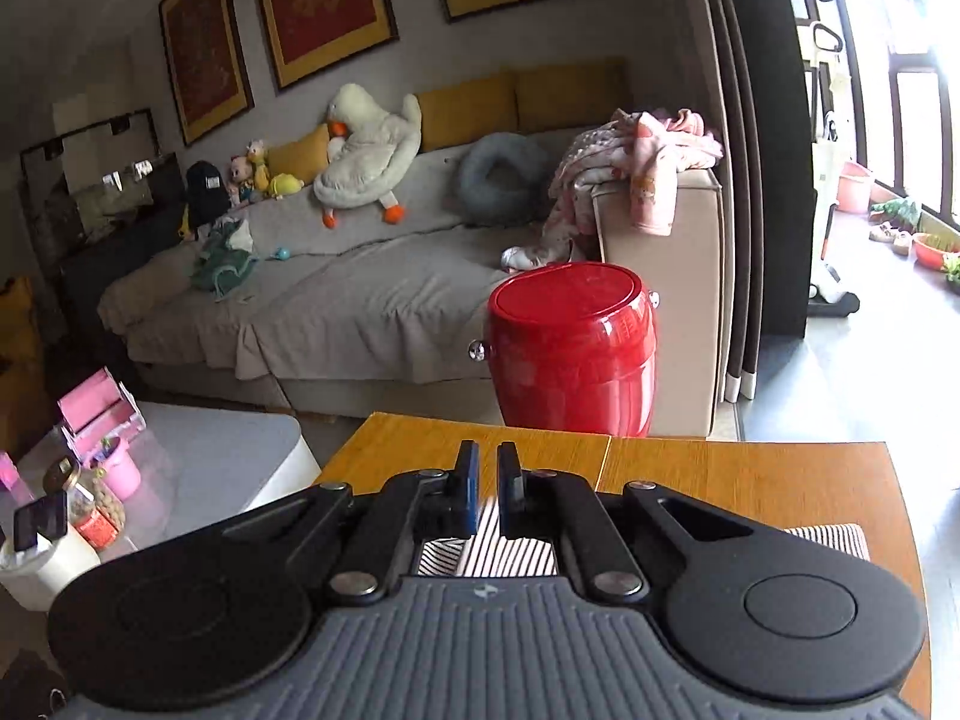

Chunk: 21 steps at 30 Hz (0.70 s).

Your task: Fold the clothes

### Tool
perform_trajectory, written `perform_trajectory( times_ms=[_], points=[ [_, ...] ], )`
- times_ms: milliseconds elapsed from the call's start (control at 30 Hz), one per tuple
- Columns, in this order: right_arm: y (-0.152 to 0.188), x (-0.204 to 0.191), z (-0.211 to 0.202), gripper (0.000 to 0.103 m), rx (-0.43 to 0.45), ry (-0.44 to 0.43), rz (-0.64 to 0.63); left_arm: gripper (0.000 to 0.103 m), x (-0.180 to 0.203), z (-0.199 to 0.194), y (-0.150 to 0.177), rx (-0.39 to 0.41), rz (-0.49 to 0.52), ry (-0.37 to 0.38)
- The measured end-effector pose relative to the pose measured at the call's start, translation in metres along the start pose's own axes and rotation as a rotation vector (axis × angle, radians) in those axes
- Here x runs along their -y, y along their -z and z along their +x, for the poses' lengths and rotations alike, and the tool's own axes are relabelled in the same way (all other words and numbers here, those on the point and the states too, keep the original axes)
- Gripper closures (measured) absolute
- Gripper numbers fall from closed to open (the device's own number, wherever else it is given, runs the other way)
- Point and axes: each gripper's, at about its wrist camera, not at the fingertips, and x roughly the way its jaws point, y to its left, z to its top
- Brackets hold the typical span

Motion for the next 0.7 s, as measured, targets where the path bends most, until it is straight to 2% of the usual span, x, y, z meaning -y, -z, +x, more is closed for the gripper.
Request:
perform_trajectory(
  times_ms=[67, 167, 200, 233, 267, 333, 433, 500, 533, 600, 667, 700],
  points=[
    [0.005, 0.015, -0.014, 0.092, 0.030, 0.022, 0.017, 0.000, 0.000, 0.002, 0.000, -0.011, -0.005, -0.006],
    [0.021, 0.039, -0.030, 0.087, 0.048, 0.107, 0.009, 0.000, 0.000, 0.006, 0.000, -0.028, -0.006, -0.020],
    [0.030, 0.045, -0.034, 0.086, 0.043, 0.136, -0.016, 0.000, 0.000, 0.007, 0.000, -0.032, -0.003, -0.025],
    [0.039, 0.050, -0.036, 0.081, 0.036, 0.164, -0.045, 0.000, 0.001, 0.008, 0.000, -0.036, -0.001, -0.029],
    [0.049, 0.051, -0.037, 0.070, 0.021, 0.186, -0.101, 0.000, 0.001, 0.009, 0.001, -0.038, 0.000, -0.032],
    [0.072, 0.039, -0.029, 0.058, -0.031, 0.200, -0.267, 0.000, 0.001, 0.010, 0.001, -0.043, -0.001, -0.036],
    [0.104, 0.013, -0.013, 0.056, -0.121, 0.170, -0.501, 0.000, 0.000, 0.010, 0.000, -0.042, -0.009, -0.036],
    [0.116, 0.000, -0.003, 0.054, -0.147, 0.143, -0.568, 0.000, 0.001, 0.006, 0.000, -0.041, -0.007, -0.070],
    [0.119, -0.004, 0.001, 0.054, -0.149, 0.136, -0.580, 0.000, 0.004, 0.003, -0.001, -0.055, 0.007, -0.106],
    [0.118, -0.005, 0.000, 0.053, -0.124, 0.114, -0.513, 0.000, 0.016, -0.010, -0.002, -0.094, 0.098, -0.152],
    [0.116, 0.000, -0.007, 0.043, -0.098, 0.069, -0.428, 0.000, 0.031, -0.027, 0.001, -0.105, 0.231, -0.190],
    [0.119, 0.002, -0.011, 0.041, -0.087, 0.063, -0.405, 0.001, 0.039, -0.034, 0.005, -0.114, 0.297, -0.213]
  ],
)
